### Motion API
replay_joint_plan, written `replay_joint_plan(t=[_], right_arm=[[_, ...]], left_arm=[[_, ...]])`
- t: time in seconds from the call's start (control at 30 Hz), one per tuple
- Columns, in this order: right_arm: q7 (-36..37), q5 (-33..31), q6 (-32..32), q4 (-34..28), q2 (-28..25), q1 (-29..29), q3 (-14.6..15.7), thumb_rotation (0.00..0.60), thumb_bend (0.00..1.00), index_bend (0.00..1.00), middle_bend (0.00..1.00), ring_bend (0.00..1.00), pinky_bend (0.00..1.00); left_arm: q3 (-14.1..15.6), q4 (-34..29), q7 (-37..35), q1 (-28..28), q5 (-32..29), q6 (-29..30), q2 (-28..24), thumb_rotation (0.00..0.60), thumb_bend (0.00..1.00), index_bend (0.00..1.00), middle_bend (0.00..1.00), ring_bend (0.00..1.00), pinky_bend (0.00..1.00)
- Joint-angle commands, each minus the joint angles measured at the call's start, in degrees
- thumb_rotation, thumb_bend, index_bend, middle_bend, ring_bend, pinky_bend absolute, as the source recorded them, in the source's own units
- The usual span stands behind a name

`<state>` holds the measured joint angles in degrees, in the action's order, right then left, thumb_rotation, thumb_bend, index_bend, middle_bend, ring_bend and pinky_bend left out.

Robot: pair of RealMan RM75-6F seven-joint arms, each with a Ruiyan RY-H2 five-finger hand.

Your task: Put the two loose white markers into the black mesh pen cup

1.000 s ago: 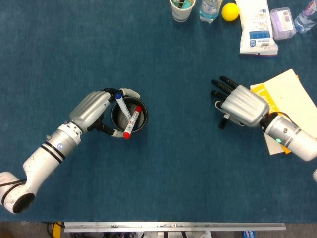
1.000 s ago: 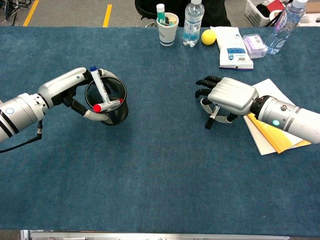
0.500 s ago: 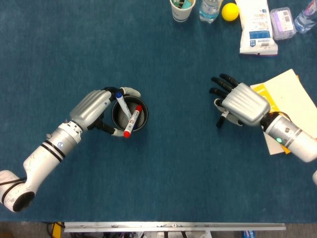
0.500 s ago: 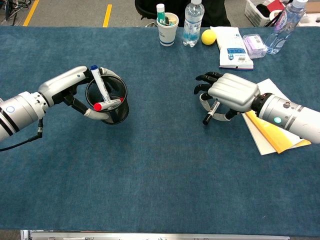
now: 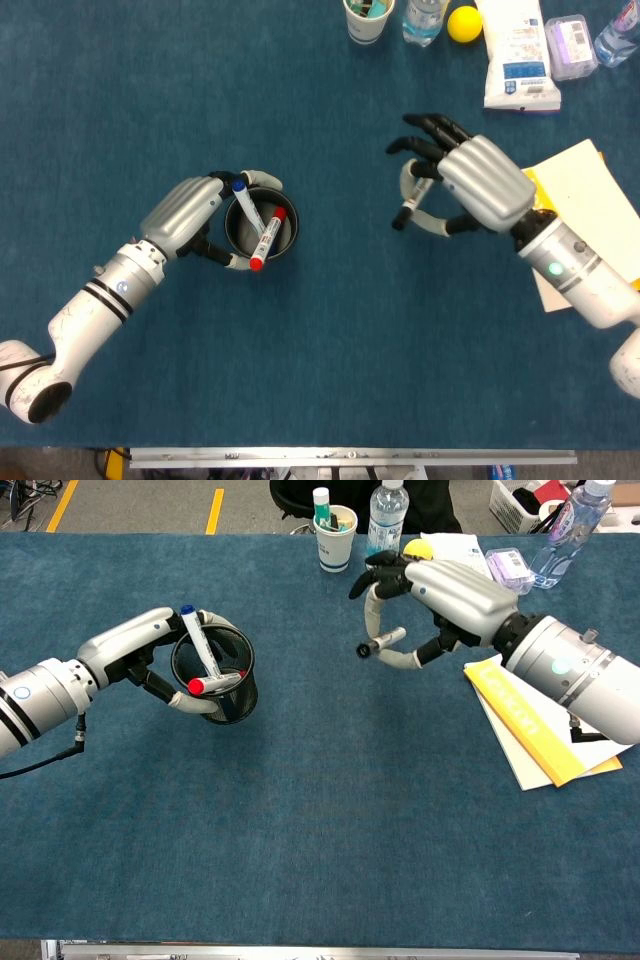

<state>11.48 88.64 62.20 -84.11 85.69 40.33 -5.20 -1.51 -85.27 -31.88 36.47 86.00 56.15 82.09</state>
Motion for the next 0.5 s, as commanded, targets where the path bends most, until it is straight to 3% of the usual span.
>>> replay_joint_plan(t=[0.03,0.5], right_arm=[[5.67,-4.29,-1.42,-6.79,-1.85,1.12,-4.17,0.6,0.28,0.61,0.28,0.07,0.1],[14.18,-10.44,-6.12,-16.48,1.33,4.12,-8.99,0.6,0.28,0.62,0.28,0.07,0.07]], left_arm=[[-0.15,-0.13,0.26,0.26,-0.11,-0.33,0.21,0.6,0.14,0.24,0.41,0.31,0.23],[-1.41,-1.0,1.44,1.86,-2.47,-3.45,1.08,0.6,0.14,0.24,0.41,0.31,0.23]])
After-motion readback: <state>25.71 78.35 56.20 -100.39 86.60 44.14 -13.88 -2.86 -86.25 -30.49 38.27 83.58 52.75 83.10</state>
